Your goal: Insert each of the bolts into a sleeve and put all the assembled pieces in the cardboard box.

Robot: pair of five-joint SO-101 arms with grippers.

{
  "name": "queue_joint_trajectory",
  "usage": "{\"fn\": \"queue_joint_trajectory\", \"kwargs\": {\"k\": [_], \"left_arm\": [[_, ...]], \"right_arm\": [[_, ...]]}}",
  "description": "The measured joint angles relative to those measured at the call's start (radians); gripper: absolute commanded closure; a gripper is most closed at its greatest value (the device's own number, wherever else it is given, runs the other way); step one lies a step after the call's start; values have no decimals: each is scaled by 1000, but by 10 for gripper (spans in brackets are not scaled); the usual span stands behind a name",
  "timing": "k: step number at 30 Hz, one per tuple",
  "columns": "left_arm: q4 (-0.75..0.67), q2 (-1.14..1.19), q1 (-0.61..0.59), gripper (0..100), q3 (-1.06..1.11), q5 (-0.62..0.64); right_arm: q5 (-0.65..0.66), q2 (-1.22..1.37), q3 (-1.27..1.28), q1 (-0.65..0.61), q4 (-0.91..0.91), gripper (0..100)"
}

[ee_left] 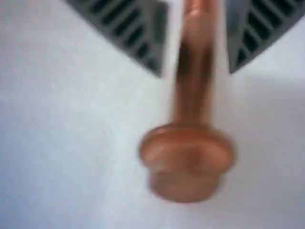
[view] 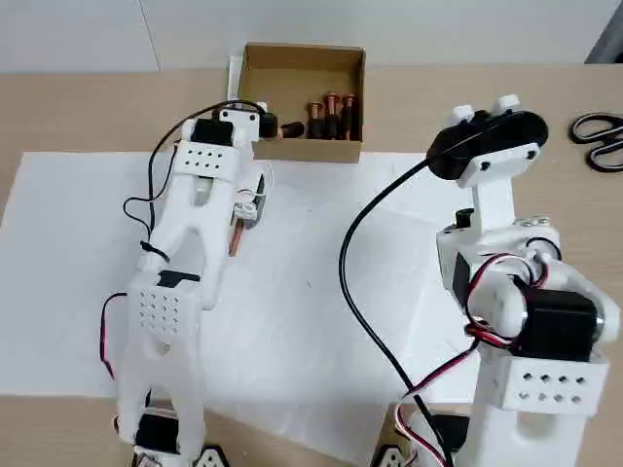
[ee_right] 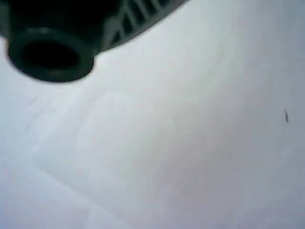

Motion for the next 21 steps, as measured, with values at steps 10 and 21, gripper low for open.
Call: {"fn": "queue_joint_trajectory", "kwargs": {"k": [10,21], "left_arm": [[-11,0,0,882,3,-11],[-63,0,-2,893,9,-11]], "right_arm": [[0,0,0,0,0,995],[0,0,31,0,-17,995]]}}
